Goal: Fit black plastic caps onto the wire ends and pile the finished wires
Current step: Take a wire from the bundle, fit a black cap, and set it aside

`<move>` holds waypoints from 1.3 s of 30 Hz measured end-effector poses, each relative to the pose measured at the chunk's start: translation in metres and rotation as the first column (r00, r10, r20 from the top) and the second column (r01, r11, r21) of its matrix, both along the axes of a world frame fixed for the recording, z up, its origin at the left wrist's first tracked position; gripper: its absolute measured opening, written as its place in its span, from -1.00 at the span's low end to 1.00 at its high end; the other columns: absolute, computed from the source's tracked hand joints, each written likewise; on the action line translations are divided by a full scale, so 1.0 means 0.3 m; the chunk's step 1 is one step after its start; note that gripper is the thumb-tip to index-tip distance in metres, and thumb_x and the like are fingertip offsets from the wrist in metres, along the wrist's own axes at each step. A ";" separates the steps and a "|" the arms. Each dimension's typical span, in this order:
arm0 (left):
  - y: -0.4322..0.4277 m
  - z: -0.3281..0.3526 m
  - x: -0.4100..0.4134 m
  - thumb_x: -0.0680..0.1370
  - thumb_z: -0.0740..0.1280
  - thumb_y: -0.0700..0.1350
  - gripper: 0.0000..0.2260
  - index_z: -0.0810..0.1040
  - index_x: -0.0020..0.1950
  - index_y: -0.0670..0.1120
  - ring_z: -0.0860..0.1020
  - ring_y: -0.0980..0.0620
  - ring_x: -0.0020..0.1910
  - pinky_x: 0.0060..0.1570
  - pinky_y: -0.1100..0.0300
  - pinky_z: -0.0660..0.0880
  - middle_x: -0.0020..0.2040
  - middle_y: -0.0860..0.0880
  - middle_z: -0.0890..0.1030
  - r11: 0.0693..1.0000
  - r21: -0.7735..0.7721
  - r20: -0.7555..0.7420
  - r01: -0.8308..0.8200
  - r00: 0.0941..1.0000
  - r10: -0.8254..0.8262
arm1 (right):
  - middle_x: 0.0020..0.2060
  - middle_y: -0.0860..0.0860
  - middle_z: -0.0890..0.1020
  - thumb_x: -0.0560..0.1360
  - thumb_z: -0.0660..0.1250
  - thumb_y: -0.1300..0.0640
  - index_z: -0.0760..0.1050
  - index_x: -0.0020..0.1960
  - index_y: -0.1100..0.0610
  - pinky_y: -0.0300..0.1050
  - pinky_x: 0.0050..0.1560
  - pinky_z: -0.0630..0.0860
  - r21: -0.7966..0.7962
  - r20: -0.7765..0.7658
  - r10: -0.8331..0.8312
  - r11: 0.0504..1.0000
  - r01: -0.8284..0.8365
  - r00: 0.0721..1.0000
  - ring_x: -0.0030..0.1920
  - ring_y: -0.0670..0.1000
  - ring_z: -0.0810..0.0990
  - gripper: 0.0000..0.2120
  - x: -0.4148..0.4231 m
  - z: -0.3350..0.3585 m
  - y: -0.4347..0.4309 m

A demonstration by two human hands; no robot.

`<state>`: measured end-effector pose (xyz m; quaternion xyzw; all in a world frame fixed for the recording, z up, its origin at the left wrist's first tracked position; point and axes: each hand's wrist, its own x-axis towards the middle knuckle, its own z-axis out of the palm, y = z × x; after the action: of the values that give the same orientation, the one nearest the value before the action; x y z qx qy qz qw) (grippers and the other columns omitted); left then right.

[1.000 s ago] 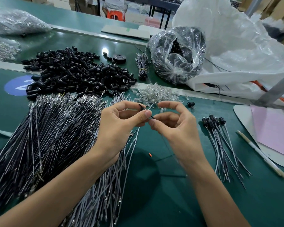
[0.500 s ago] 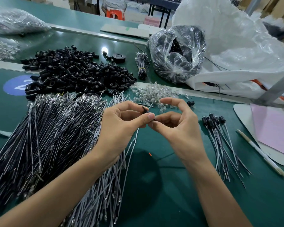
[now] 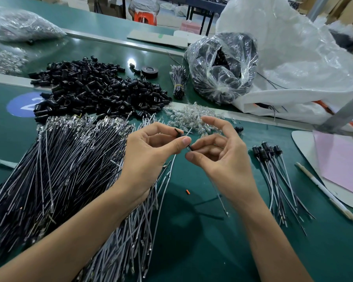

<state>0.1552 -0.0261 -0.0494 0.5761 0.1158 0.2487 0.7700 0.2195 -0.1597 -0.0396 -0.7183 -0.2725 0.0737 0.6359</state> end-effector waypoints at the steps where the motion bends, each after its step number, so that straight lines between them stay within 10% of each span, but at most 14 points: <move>1: -0.001 -0.001 0.001 0.24 0.53 -0.14 -0.79 0.61 -0.20 -0.14 0.64 0.08 -0.29 -0.18 0.28 0.57 -0.28 -0.03 0.70 1.000 0.001 0.000 0.009 1.000 -0.009 | -0.23 0.00 0.67 0.31 0.56 0.36 0.43 0.23 -0.09 -0.27 -0.13 0.57 0.001 0.003 -0.003 1.000 0.003 1.000 -0.29 -0.07 0.67 -0.36 0.000 -0.001 0.000; 11: 0.000 -0.004 0.001 0.23 0.54 -0.12 -0.77 0.62 -0.19 -0.14 0.64 0.07 -0.30 -0.19 0.28 0.57 -0.28 -0.04 0.70 1.000 -0.012 0.016 0.000 1.000 0.001 | -0.21 -0.04 0.67 0.39 0.50 0.36 0.47 0.22 -0.04 0.04 0.00 0.64 0.014 0.022 -0.021 1.000 0.021 1.000 -0.22 0.02 0.69 -0.48 0.002 0.000 -0.001; 39: -0.002 -0.006 -0.006 0.26 0.53 -0.13 -0.75 0.61 -0.13 -0.17 0.67 0.05 -0.24 -0.14 0.29 0.57 -0.24 -0.08 0.71 0.998 0.016 0.010 0.052 0.999 -0.053 | -0.24 0.09 0.69 0.37 0.52 0.37 0.43 0.13 0.05 -0.09 -0.09 0.63 0.055 0.042 -0.026 0.998 0.023 0.999 -0.22 0.09 0.68 -0.54 -0.022 0.007 0.008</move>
<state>0.1533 -0.0267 -0.0512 0.5837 0.0947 0.2322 0.7723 0.2128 -0.1573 -0.0375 -0.7053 -0.2793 0.0430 0.6501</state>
